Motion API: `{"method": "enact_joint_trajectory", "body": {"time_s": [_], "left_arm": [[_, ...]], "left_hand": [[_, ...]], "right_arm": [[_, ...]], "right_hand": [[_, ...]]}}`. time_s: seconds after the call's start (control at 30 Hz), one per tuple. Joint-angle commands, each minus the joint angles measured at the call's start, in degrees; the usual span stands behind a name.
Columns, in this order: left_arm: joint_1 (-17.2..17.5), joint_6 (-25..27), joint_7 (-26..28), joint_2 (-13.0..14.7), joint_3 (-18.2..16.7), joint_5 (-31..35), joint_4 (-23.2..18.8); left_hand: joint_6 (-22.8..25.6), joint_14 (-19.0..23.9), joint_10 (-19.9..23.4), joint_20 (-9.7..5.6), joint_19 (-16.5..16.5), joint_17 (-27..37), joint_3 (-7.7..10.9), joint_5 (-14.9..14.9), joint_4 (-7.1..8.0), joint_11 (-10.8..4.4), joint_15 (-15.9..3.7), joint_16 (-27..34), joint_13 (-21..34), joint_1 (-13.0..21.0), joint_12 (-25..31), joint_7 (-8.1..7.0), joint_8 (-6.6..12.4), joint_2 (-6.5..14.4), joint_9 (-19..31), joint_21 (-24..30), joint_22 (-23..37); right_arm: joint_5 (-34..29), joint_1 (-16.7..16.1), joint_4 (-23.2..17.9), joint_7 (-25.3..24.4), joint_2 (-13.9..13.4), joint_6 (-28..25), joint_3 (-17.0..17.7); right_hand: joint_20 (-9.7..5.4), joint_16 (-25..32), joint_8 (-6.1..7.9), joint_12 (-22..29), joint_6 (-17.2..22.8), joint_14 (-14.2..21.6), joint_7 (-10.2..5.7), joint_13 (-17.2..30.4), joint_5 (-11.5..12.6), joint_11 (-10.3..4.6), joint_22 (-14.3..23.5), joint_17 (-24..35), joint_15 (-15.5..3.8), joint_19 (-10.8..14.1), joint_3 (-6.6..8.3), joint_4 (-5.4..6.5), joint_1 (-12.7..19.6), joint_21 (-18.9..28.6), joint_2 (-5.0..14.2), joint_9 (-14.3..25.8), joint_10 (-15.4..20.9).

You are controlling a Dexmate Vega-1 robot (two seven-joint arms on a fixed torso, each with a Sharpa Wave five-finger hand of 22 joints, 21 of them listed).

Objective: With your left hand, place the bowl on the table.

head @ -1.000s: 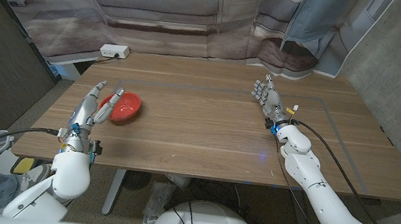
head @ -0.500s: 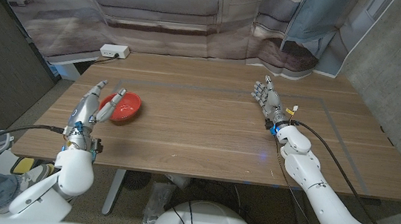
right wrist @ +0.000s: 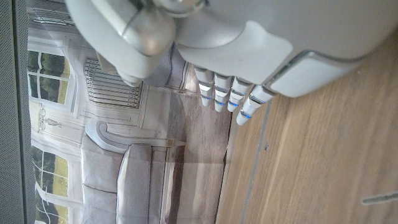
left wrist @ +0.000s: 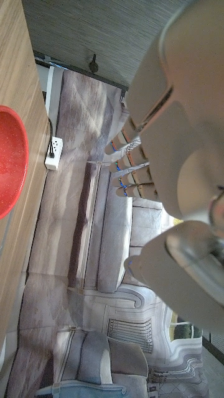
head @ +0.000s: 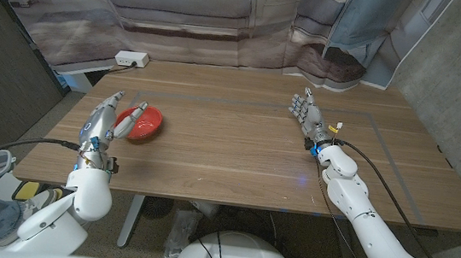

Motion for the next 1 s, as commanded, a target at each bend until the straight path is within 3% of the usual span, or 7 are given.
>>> {"method": "enact_joint_trajectory", "body": {"time_s": [0.03, 0.57, 0.8, 1.0], "left_arm": [[1.4, 1.6, 2.0, 0.9, -0.3, 0.4, -0.7], [0.7, 5.9, 3.0, 2.3, 1.3, 2.7, -0.5], [0.3, 13.0, 1.3, 3.8, 2.7, 4.3, -3.3], [-0.2, 15.4, 1.1, 4.7, 3.6, 4.5, -3.7]], "left_hand": [[0.8, 0.4, 0.6, -3.96, 0.4, 0.2, -0.07, 0.3, -0.26, 0.00, -0.54, 0.0, 0.1, 0.9, 0.2, 0.07, 0.40, 0.1, 0.3, -0.1, 0.2], [1.6, 1.1, 1.4, -3.85, 0.8, 0.2, -0.27, 0.8, -0.45, -0.11, -0.77, 0.0, 0.2, 1.3, 0.2, -0.11, 0.47, 0.1, 0.3, -0.3, 0.2], [1.4, 0.9, 1.1, -3.60, 0.6, 0.2, -0.42, 1.0, -0.53, -0.31, -0.86, -0.2, 0.2, 1.5, -0.1, -0.18, 0.24, 0.0, 0.3, -0.7, 0.2], [1.4, 0.8, 1.1, -3.62, 0.4, 0.2, -0.52, 1.2, -0.57, -0.33, -0.82, -0.3, 0.2, 1.6, -0.2, -0.21, 0.13, -0.1, 0.3, -0.9, 0.2]], "right_arm": [[-0.1, -0.2, -0.6, -0.3, -0.2, -0.4, -0.4], [-0.1, -0.2, -0.8, -0.2, -0.3, -0.4, -0.6], [0.0, 0.0, -0.6, 0.0, -0.4, -0.6, -0.5], [0.3, 0.1, -0.1, 0.3, -0.3, -0.6, -0.3]], "right_hand": [[-2.38, -0.1, -0.10, -0.1, 0.4, 0.3, 0.04, 0.3, 0.0, -0.01, 0.1, 0.3, -0.17, 0.5, -0.28, 0.25, 0.2, -0.1, 0.22, 0.2, 0.1], [-2.36, -0.1, -0.11, -0.2, 0.4, 0.4, 0.07, 0.3, -0.1, 0.06, 0.1, 0.3, -0.14, 0.6, -0.39, 0.23, 0.1, -0.3, 0.28, 0.2, 0.1], [-2.37, -0.1, -0.11, -0.2, 0.4, 0.4, 0.08, 0.3, -0.1, 0.08, 0.1, 0.3, -0.16, 0.7, -0.43, 0.21, 0.2, -0.4, 0.30, 0.2, 0.1], [-2.35, -0.2, -0.10, -0.2, 0.4, 0.4, 0.11, 0.3, -0.1, 0.03, 0.1, 0.3, -0.24, 0.8, -0.47, 0.19, 0.2, -0.5, 0.32, 0.2, 0.1]]}}
